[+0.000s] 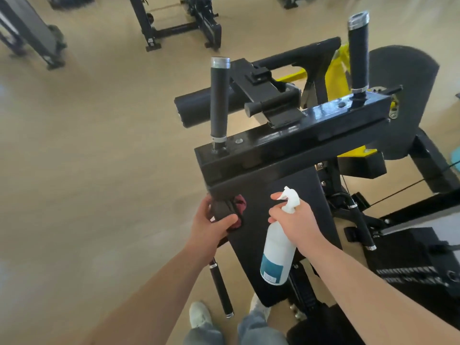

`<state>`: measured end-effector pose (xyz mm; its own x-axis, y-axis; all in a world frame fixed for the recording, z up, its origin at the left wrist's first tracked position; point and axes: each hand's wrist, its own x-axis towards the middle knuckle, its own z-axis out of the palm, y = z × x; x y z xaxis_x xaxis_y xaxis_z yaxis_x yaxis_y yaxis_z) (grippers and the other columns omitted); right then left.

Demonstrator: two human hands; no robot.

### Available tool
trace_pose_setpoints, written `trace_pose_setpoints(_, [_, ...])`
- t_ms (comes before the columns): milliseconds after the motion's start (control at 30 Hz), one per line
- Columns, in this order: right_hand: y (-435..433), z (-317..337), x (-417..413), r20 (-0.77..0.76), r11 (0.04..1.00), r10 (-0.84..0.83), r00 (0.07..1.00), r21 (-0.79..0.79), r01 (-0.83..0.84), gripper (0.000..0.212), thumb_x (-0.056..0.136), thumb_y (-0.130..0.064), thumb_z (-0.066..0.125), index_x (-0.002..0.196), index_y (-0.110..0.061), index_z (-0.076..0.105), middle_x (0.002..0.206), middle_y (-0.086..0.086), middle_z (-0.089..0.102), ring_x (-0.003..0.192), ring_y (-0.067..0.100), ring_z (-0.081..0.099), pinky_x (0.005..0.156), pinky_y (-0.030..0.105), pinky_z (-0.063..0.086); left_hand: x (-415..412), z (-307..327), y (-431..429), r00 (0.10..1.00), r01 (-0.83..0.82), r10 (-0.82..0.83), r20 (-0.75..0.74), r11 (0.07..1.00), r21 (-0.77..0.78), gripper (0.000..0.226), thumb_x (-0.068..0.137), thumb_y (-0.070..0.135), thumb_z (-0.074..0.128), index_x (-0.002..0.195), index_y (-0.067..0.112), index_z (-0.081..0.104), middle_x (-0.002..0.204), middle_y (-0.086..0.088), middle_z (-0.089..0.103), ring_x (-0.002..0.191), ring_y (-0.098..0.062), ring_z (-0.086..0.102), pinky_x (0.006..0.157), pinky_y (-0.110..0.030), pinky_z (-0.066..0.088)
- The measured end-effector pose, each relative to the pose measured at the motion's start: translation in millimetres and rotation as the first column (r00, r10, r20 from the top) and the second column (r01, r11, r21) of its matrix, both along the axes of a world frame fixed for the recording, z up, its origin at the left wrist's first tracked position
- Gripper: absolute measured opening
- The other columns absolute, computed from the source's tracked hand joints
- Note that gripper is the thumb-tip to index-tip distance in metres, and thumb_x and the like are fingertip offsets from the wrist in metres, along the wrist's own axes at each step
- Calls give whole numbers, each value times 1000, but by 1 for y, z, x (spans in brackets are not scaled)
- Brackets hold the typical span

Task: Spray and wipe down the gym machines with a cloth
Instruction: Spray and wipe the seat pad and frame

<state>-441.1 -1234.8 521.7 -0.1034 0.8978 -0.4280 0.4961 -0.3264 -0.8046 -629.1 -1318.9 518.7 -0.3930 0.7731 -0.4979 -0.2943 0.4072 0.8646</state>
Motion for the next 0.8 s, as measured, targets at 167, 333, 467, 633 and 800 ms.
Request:
trace_pose_setpoints(167, [-12, 1, -11, -13, 997, 73, 997, -6, -73, 24, 92, -21, 68, 112, -34, 65, 91, -9, 69, 89, 16, 67, 84, 34, 58, -10, 10, -19, 908, -60, -10, 419, 986, 153, 86, 73, -8, 59, 151, 24, 44, 139, -19, 61, 125, -39, 63, 106, -59, 49])
trace_pose_setpoints(333, [-19, 2, -9, -42, 995, 93, 995, -19, -94, 24, 90, -23, 69, 111, -35, 67, 97, -5, 71, 94, 17, 69, 82, 33, 57, 4, 30, -20, 720, -197, 34, 693, 968, 157, 81, 72, -9, 40, 146, 21, 51, 133, -14, 67, 125, -40, 63, 114, -59, 40])
trace_pose_setpoints(467, [-19, 4, 0, -45, 996, 85, 995, -9, -85, 22, 90, -22, 70, 106, -38, 66, 95, -7, 71, 93, 16, 68, 84, 34, 58, 22, 35, -5, 674, -217, 45, 737, 966, 139, 87, 70, -12, 39, 150, 20, 47, 141, -18, 62, 131, -40, 59, 120, -57, 33])
trace_pose_setpoints(633, [-18, 7, 17, -34, 999, 49, 998, 3, -48, 14, 89, -18, 71, 94, -29, 65, 87, -4, 69, 86, 17, 66, 77, 32, 56, 52, 34, 13, 660, -121, -102, 744, 963, 239, 92, 73, -20, 28, 152, 25, 43, 147, -20, 56, 134, -45, 54, 120, -59, 32])
trace_pose_setpoints(800, [-16, 4, 44, -16, 999, -41, 999, -11, 41, 9, 90, -17, 71, 84, -21, 65, 80, -4, 68, 82, 14, 64, 69, 27, 48, 78, 32, 33, 644, -14, -246, 724, 943, 332, 74, 87, -7, 43, 153, 28, 41, 154, -21, 48, 139, -44, 49, 119, -60, 34])
